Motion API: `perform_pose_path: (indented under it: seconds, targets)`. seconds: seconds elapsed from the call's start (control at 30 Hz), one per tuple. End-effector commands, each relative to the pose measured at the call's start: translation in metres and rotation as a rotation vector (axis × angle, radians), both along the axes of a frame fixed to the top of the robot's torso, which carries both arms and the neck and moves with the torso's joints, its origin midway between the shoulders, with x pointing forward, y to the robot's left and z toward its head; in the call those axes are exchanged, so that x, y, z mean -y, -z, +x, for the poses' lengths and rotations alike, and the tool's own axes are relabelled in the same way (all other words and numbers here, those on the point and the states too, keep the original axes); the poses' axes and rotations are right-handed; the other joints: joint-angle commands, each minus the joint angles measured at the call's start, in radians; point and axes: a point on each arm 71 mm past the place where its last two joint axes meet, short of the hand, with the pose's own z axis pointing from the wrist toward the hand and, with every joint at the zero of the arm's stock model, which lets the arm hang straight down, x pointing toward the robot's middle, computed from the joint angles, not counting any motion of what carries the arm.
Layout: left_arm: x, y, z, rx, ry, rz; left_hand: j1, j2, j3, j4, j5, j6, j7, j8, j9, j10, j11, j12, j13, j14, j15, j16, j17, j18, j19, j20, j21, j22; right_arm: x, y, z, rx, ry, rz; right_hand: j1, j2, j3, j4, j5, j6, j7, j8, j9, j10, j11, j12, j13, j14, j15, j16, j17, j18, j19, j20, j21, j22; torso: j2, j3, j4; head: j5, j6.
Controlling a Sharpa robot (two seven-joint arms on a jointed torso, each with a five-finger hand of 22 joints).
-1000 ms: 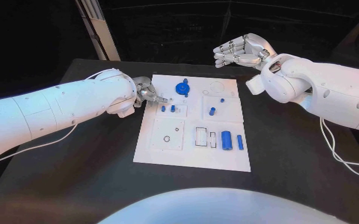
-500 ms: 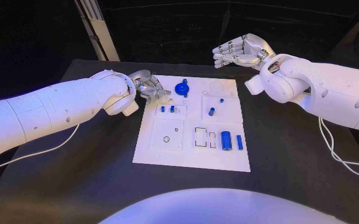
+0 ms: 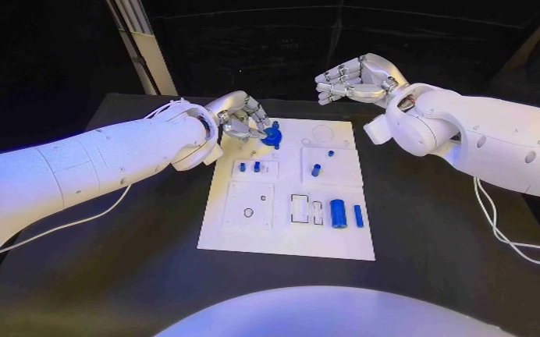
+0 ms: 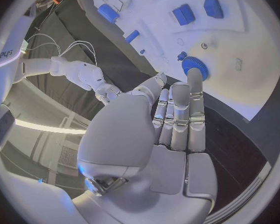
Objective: Assemble the parts on the task board
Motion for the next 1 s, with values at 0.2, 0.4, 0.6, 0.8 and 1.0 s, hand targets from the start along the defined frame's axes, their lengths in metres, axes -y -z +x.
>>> perform_pose_path:
  seconds: [0.2,0.4,0.6,0.8,1.0]
  targets:
    - [0.021,-0.001,0.005,0.206,0.163,0.226,-0.021,-0.014,0.014,-0.024,-0.008,0.044,-0.005,-0.036,-0.028,-0.002,0.001,-0.028,-0.042,0.075,-0.002,0.101,0.117,0.013,0.042,0.001,0.011,0.003,-0.003,-0.001,0.0,0.005,-0.011,0.008,-0.004,0.002,0.0,-0.008,0.005,-0.007,-0.002,-0.004,-0.001,-0.007,0.003,0.001,0.0,-0.005,-0.001,-0.001,-0.002,0.003,0.004,0.002,-0.004,-0.001,0.002,0.0005,-0.0003,-0.004,0.006]
    - [0.034,0.001,0.008,0.228,0.197,0.304,-0.02,-0.016,0.03,-0.047,-0.007,0.076,-0.008,-0.049,-0.04,-0.003,0.002,-0.04,-0.063,0.052,-0.001,0.091,0.091,0.012,0.034,0.001,0.012,0.006,-0.005,-0.001,0.0,0.004,-0.013,0.009,-0.004,0.002,0.0,-0.008,0.005,-0.007,-0.002,-0.004,-0.001,-0.007,0.003,0.001,0.0,-0.005,-0.001,-0.001,-0.002,0.003,0.004,0.002,-0.004,-0.001,0.003,0.0006,-0.0009,-0.007,0.007]
    - [0.043,0.003,0.009,0.23,0.225,0.343,-0.025,-0.02,0.038,-0.062,-0.008,0.086,-0.01,-0.064,-0.05,-0.015,0.006,-0.056,-0.081,0.036,0.003,0.09,0.074,0.012,0.025,0.004,0.015,0.012,-0.006,-0.001,0.0,0.004,-0.014,0.01,-0.002,0.003,0.001,-0.011,0.006,-0.007,-0.002,-0.004,-0.001,-0.008,0.002,0.002,0.0,-0.005,-0.001,-0.001,-0.003,0.004,0.005,0.002,-0.005,-0.002,0.003,0.0016,-0.0021,-0.008,0.009]
    - [0.049,0.005,0.011,0.222,0.238,0.386,-0.033,-0.018,0.041,-0.07,-0.009,0.094,-0.01,-0.074,-0.057,-0.005,0.005,-0.054,-0.088,0.034,0.004,0.108,0.086,0.012,0.02,0.005,0.02,0.017,-0.007,-0.001,0.0,0.003,-0.017,0.011,-0.002,0.003,0.001,-0.011,0.006,-0.007,-0.002,-0.004,-0.001,-0.008,0.002,0.002,0.0,-0.005,-0.001,-0.001,-0.003,0.004,0.005,0.002,-0.005,-0.002,0.004,0.0019,-0.0016,-0.01,0.01]
    - [0.056,0.006,0.011,0.215,0.248,0.418,-0.047,-0.013,0.049,-0.082,-0.009,0.11,-0.012,-0.086,-0.064,0.037,-0.003,-0.03,-0.087,0.048,-0.002,0.154,0.127,0.013,0.021,0.004,0.034,0.029,-0.009,-0.002,0.0,0.003,-0.019,0.012,-0.002,0.003,0.001,-0.011,0.006,-0.007,-0.002,-0.004,-0.001,-0.008,0.002,0.002,0.0,-0.005,-0.001,-0.001,-0.003,0.004,0.005,0.002,-0.005,-0.002,0.004,0.0015,-0.0007,-0.013,0.009]
